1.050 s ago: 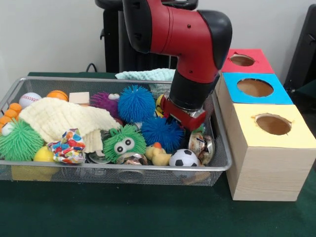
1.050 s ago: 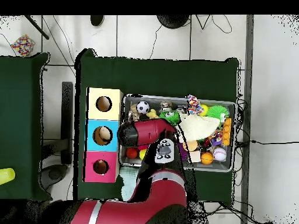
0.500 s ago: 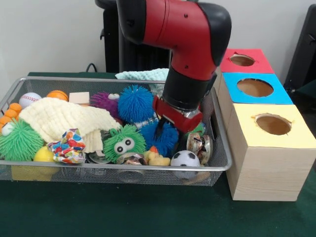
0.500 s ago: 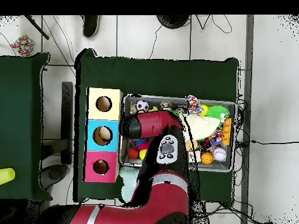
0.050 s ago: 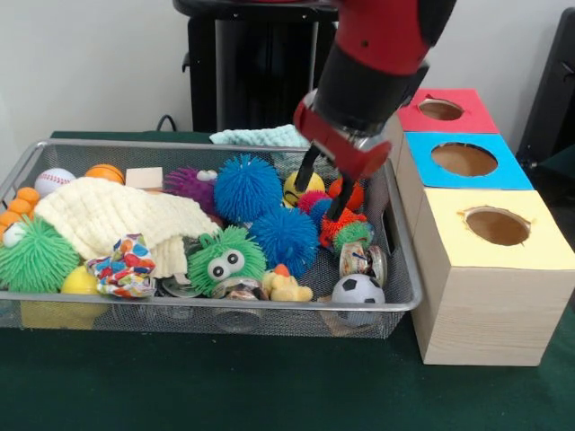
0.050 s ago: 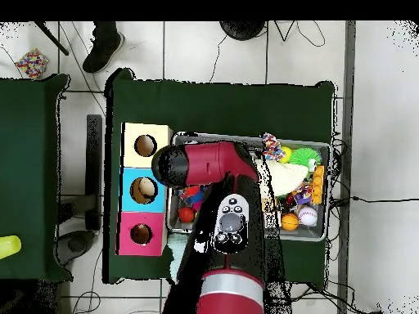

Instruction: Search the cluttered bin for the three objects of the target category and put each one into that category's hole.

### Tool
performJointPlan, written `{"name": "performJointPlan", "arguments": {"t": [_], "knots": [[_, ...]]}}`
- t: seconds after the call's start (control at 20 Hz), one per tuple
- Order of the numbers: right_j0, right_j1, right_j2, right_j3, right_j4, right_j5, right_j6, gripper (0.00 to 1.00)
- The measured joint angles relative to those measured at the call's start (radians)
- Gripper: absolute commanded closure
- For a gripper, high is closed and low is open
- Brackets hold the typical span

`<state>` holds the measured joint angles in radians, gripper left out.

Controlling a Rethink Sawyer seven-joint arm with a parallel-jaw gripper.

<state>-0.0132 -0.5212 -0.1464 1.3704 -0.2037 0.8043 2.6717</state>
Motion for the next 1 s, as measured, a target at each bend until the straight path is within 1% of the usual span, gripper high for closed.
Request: {"name": "performJointPlan", "arguments": {"t": [0.05, 0.2, 0.45, 0.8, 1.0], "knots": [[0.004, -0.011, 0.0, -0.006, 0.004, 0.021, 0.0, 0.0], [0.01, -0.017, 0.0, -0.026, 0.012, 0.023, 0.0, 0.0], [0.009, 0.009, 0.0, -0.065, 0.017, -0.033, 0.0, 0.0], [0.009, 0.094, 0.0, -0.112, 0.022, -0.128, 0.0, 0.0], [0.01, 0.141, -0.003, -0.119, 0.021, -0.139, 0.0, 0.0]]}}
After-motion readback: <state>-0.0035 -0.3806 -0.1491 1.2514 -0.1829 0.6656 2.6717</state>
